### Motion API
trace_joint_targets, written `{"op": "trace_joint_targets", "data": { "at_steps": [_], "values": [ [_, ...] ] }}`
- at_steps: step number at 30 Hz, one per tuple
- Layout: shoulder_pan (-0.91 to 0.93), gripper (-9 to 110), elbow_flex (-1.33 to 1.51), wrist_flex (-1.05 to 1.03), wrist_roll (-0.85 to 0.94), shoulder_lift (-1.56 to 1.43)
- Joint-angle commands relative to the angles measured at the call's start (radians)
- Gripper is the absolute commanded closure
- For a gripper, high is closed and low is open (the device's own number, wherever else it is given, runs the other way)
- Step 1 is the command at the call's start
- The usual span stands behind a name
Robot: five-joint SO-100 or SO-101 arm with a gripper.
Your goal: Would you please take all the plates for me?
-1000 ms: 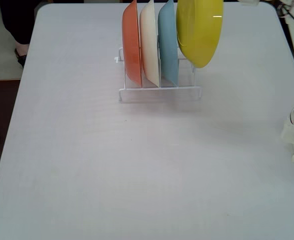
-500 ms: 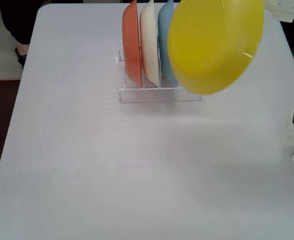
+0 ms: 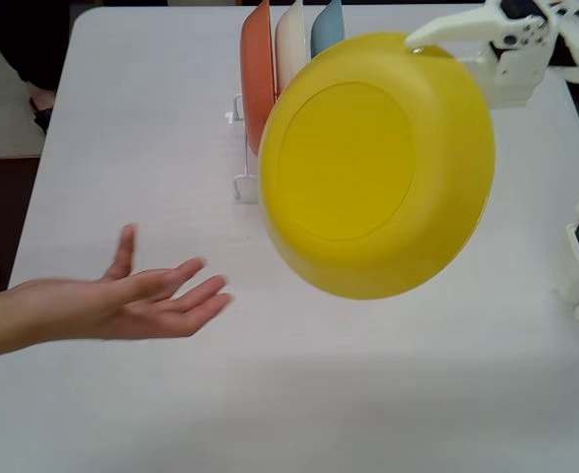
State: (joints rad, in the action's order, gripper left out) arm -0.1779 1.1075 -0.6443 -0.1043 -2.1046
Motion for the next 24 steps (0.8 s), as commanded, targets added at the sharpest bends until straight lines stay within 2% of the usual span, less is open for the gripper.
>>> {"op": "trace_joint_targets", "data": {
  "at_steps": [1,12,19,24],
  "values": [
    [-0.012,102,0.0,0.163,0.021,0.038],
    [0.009,102,0.0,0.319,0.035,0.19],
    [0.038,101,0.0,0.322,0.029,0.222],
    [0.06,71,0.0,0.285,0.143,0.224]
  ]
}}
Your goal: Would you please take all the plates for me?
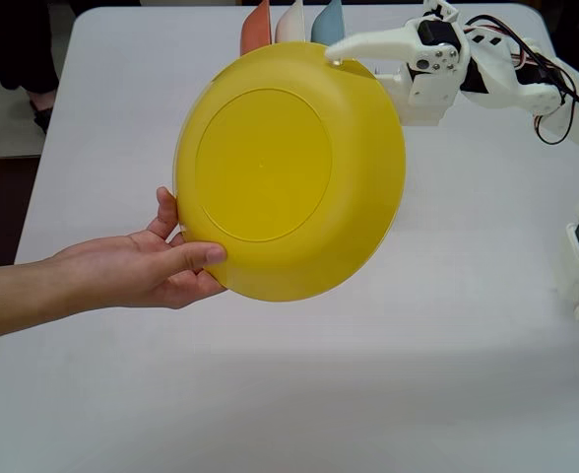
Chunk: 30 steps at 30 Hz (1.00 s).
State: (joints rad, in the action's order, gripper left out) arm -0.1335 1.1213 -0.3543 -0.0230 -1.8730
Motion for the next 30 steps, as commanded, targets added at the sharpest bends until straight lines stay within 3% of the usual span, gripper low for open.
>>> {"op": "trace_joint_targets", "data": {
  "at_steps": [1,6,23,30],
  "values": [
    [0.021,66,-0.014,-0.012,0.089,-0.008],
    [0.044,56,-0.031,-0.026,0.17,-0.008],
    [0.232,64,-0.023,-0.52,0.161,-0.146],
    [0.37,79,0.087,-0.535,0.196,-0.206]
  ]
}}
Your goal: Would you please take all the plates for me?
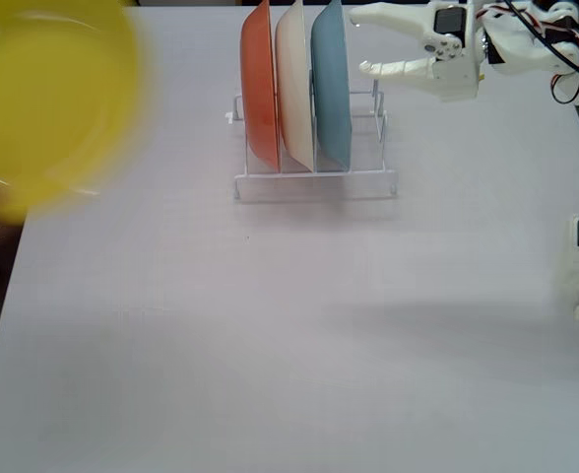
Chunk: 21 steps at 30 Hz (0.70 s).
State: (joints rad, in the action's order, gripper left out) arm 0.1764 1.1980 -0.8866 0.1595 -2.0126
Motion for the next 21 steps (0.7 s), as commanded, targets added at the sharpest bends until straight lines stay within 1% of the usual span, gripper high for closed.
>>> {"op": "trace_joint_targets", "data": {
  "at_steps": [1,5,6,10,13,16,21],
  "values": [
    [0.086,80,0.025,-0.006,0.021,-0.067],
    [0.169,95,0.046,0.015,0.061,-0.031],
    [0.187,96,0.046,0.021,0.074,-0.014],
    [0.252,83,0.023,0.043,0.133,0.064],
    [0.288,82,-0.035,0.043,0.215,0.141],
    [0.325,73,-0.071,0.043,0.273,0.212],
    [0.356,67,-0.12,0.032,0.321,0.302]
  ]
}}
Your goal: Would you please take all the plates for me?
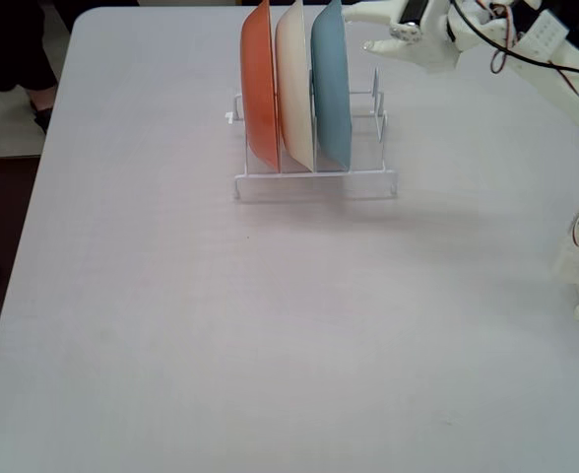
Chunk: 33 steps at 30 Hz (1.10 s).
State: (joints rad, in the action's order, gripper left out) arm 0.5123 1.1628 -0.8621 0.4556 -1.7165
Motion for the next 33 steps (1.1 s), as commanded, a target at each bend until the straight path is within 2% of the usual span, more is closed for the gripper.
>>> {"op": "trace_joint_targets", "data": {
  "at_steps": [1,19,21,23,28,33],
  "values": [
    [0.025,67,-0.094,0.005,0.032,0.02],
    [0.054,80,-0.483,-0.029,0.051,0.357],
    [0.054,86,-0.502,-0.014,0.041,0.373],
    [0.046,102,-0.502,0.026,0.002,0.373],
    [0.052,102,-0.525,0.017,-0.032,0.356],
    [0.057,102,-0.689,-0.101,-0.066,0.328]
  ]
}}
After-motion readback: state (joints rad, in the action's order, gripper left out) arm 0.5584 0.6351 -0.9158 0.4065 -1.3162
